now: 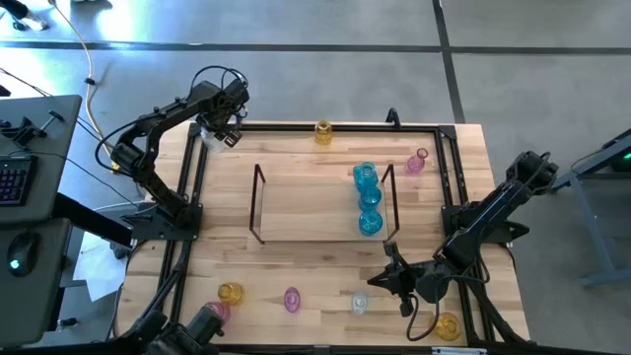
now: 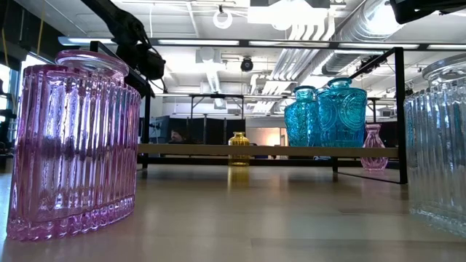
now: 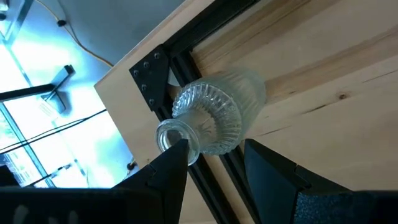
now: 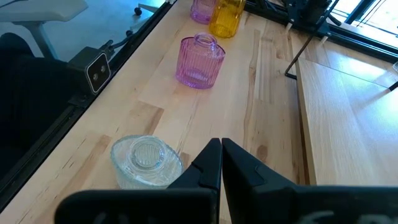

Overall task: Sort vases onto shelf
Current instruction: Put the top transparent vase on the shelf

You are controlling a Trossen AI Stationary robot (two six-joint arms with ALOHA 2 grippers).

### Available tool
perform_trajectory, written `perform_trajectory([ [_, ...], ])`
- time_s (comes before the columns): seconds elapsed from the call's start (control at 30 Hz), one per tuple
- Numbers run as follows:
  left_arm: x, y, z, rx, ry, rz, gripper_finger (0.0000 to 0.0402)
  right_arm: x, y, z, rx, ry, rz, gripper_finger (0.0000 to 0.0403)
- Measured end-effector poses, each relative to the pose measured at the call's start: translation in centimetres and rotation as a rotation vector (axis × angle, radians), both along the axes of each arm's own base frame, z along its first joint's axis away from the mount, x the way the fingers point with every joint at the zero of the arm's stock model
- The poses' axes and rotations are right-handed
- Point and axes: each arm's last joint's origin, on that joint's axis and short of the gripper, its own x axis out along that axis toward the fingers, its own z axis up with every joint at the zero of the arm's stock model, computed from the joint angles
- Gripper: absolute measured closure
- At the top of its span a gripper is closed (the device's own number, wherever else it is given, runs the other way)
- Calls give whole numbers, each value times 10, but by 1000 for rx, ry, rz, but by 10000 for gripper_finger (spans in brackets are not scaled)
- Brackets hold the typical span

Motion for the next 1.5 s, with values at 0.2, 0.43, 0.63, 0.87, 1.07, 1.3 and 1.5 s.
perform_trajectory([
  [0.2,0,0,7,-11,22,-24,255,0,0,0,7,6,13,403],
  [0.43,1,1,18,-26,20,-37,255,0,0,0,8,7,15,403],
  [0.63,5,9,0,-142,90,-28,255,0,0,0,11,7,13,403],
  [0.87,11,20,-17,-184,164,-15,255,0,0,0,10,7,14,403],
  [1.07,12,21,-22,-200,182,-27,258,0,0,0,11,8,13,403],
  [1.3,14,18,-19,-232,194,-87,324,0,0,0,11,8,13,403],
  [1.5,16,13,-16,-260,211,-137,391,0,0,0,11,8,13,403],
])
